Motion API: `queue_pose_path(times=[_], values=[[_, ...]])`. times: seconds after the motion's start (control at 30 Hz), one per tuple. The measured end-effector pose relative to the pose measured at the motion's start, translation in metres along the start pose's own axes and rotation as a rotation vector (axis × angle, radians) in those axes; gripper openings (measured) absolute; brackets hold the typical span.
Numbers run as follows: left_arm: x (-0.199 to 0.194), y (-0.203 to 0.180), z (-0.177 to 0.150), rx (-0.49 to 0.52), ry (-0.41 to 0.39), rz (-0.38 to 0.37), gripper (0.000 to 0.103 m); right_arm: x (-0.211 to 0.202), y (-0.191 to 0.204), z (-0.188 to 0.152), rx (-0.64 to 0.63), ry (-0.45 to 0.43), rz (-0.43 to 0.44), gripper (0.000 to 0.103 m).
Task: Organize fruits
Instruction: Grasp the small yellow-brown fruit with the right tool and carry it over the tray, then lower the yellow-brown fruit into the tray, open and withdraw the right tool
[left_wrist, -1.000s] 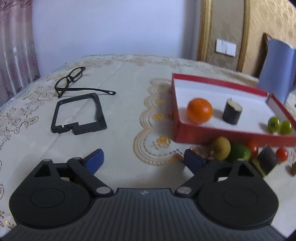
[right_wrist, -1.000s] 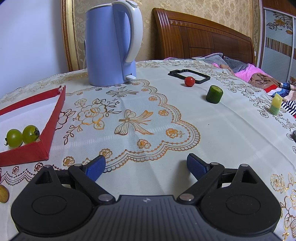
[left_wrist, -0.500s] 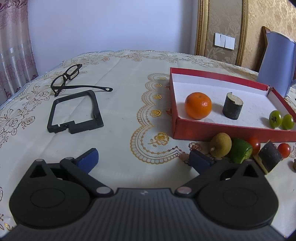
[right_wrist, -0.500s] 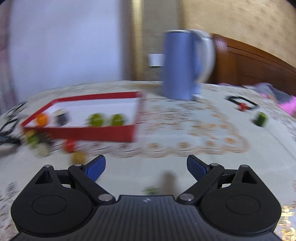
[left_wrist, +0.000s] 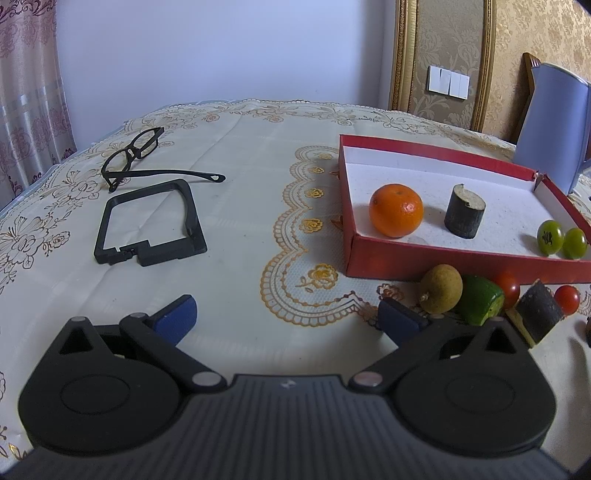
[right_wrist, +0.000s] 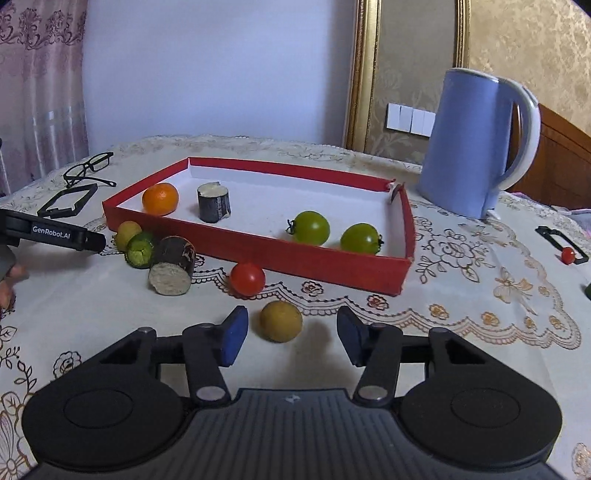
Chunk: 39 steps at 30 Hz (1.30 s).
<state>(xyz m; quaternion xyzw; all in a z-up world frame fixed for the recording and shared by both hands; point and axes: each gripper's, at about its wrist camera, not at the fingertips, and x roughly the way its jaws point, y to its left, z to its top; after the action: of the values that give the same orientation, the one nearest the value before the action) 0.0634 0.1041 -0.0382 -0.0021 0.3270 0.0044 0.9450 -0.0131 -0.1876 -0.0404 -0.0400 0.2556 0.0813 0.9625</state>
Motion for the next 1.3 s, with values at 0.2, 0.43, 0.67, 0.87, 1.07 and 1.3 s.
queue_pose_path(times=[0.2,0.43,0.67,0.87,1.07,1.3], values=[[0.0,0.0,0.0,0.0,0.0,0.0,0.103,0.008,-0.001,0.003,0.002,0.032,0.031,0.026],[0.0,0.0,0.0,0.0,0.0,0.0,0.103,0.003,-0.003,0.003,0.02,-0.002,0.021,0.026],[0.0,0.0,0.0,-0.001,0.0,0.0,0.103,-0.007,-0.01,0.034,0.02,-0.086,0.0,0.026],[0.0,0.0,0.0,-0.001,0.0,-0.001,0.103,0.024,-0.007,0.063,0.014,-0.075,0.014,0.026],[0.0,0.0,0.0,-0.001,0.0,-0.001,0.103,0.07,0.008,0.074,-0.022,-0.013,0.045,0.026],[0.0,0.0,0.0,-0.001,0.0,-0.001,0.103,0.089,0.019,0.071,-0.035,0.023,0.057,0.026]])
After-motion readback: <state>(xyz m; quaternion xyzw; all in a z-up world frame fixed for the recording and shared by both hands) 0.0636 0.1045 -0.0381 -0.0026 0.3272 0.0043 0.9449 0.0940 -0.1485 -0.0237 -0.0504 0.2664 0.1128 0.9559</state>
